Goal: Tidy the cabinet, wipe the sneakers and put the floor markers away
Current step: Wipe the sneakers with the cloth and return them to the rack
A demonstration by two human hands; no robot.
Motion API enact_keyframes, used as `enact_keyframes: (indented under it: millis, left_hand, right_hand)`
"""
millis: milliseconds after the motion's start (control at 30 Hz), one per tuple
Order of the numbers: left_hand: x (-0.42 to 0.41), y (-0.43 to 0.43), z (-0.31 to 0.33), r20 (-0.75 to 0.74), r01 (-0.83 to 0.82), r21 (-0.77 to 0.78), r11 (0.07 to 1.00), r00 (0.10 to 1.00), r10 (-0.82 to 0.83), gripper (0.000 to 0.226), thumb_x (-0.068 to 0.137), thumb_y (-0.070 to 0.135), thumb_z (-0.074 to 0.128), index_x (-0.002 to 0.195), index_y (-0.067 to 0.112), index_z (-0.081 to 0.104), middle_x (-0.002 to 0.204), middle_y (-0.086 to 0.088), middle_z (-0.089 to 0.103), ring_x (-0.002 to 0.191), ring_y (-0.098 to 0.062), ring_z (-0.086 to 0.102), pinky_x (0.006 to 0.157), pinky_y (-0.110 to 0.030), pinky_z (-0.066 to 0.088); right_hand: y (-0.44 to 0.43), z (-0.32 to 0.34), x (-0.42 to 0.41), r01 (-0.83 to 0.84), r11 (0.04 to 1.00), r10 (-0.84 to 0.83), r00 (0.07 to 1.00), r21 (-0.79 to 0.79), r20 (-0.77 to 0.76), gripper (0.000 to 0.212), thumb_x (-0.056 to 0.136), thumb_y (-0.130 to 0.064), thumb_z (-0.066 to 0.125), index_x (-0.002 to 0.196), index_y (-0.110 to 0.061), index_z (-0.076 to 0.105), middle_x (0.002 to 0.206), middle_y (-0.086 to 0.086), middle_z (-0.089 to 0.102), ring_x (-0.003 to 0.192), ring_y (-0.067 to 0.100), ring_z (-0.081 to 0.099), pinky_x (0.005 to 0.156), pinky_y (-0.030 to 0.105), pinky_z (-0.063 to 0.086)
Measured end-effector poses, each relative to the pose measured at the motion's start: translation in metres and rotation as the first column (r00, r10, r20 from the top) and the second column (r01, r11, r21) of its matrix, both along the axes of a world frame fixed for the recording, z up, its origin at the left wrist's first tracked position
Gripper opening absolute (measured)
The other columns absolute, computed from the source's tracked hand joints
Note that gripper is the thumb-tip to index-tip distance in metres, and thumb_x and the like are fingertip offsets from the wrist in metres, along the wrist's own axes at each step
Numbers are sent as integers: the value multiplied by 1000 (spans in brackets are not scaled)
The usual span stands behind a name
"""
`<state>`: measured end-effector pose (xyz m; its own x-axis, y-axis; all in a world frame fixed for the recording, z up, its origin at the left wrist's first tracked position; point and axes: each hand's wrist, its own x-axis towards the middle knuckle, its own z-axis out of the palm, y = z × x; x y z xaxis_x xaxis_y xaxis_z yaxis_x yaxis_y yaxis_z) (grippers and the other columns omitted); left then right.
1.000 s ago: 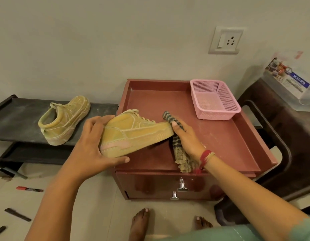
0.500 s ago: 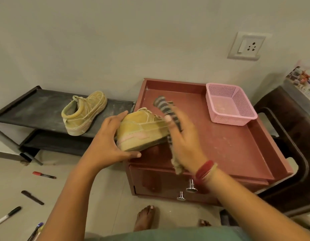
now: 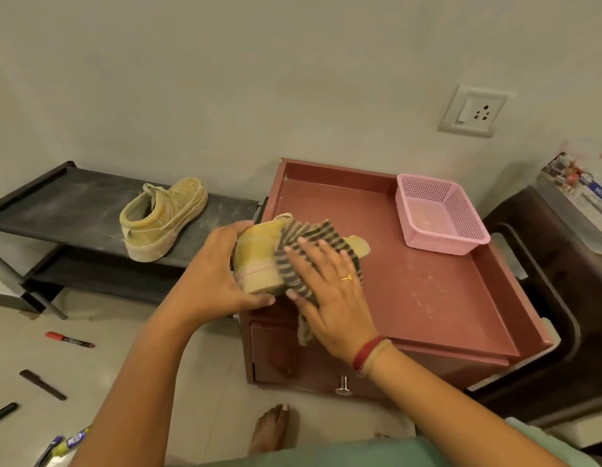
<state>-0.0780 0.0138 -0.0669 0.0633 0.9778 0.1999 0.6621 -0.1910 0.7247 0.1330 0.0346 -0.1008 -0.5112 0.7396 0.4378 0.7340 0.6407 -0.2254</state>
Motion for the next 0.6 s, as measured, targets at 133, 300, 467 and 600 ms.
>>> enact_keyframes:
  millis: [133,300,467,600]
  left_hand:
    - [2,2,-2,-12,12,11,1000,1000,-12,108,52,34,92,140,33,29,134,13,33,119,-2,35,94,-21,35]
    - [4,2,-1,7,2,44,999,1000,-2,106,52,34,92,138,36,30,131,16,34,118,2,35,86,-11,33]
    - [5,1,1,10,0,39,999,1000,-1,112,46,58,81,143,36,29,133,21,32,120,5,34,93,-19,37]
    - [15,1,9,30,-27,76,997,999,25,111,46,60,75,144,32,31,134,19,36,121,4,36,97,-17,34]
  right_hand:
    - [28,-5,37,92,966,-150,961,-242,-231,58,90,-64,18,140,-37,26,152,-5,27,142,13,16,117,34,6]
    - [68,-5,60,-68,761,-413,716,-645,-563,33,97,-41,39,114,-18,56,120,4,58,103,-1,57,94,14,41]
    - [65,32,57,9,745,-570,527,-667,-630,21,96,-35,45,106,-23,59,117,6,64,108,19,58,101,41,43]
    - [-2,60,4,-177,944,-13,825,-280,-566,39,95,-41,42,134,-36,39,143,-4,42,134,9,34,113,37,27]
